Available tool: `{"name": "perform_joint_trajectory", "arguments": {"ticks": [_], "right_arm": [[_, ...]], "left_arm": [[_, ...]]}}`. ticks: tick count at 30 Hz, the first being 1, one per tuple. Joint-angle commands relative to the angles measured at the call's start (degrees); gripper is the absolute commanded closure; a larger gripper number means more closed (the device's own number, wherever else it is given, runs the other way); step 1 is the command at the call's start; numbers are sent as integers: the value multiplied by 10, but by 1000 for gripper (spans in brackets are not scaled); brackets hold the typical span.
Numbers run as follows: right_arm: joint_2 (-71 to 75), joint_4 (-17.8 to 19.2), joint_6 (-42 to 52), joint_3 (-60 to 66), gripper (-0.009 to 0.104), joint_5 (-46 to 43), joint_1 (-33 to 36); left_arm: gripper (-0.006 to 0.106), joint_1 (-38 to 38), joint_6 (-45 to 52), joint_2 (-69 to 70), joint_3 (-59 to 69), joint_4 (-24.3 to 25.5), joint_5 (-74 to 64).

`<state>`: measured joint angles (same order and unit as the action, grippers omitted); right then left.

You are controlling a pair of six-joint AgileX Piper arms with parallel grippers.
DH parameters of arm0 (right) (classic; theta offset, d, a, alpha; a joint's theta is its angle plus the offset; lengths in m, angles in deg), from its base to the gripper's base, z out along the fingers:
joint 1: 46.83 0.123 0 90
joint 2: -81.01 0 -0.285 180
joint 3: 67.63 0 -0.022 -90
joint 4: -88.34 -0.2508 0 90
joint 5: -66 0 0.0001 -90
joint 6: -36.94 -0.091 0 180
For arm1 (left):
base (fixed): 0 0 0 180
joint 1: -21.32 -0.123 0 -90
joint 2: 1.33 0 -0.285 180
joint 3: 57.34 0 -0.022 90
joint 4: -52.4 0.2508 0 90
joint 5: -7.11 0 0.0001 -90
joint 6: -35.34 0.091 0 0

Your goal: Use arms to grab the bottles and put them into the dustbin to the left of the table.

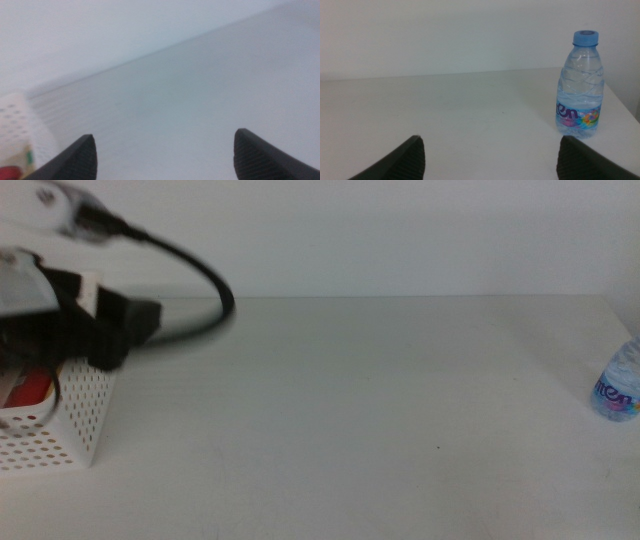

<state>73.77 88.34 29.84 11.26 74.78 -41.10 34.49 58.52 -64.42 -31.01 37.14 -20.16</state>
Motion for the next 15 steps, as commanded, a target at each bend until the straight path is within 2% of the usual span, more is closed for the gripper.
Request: {"name": "perform_joint_trajectory", "arguments": {"ticks": [1,7,9,15], "right_arm": [[16,3,4,-5,25,-44,-3],[16,3,4,-5,25,-44,-3],[16,3,4,-5,25,-44,-3],[16,3,4,-5,25,-44,-3]], "left_arm": [[10,33,5,22,1,-12,21],[10,126,-1,28,10,-11,-40],[10,170,-21,28,14,30,-32],[10,260,-194,60,59,144,-6]]}}
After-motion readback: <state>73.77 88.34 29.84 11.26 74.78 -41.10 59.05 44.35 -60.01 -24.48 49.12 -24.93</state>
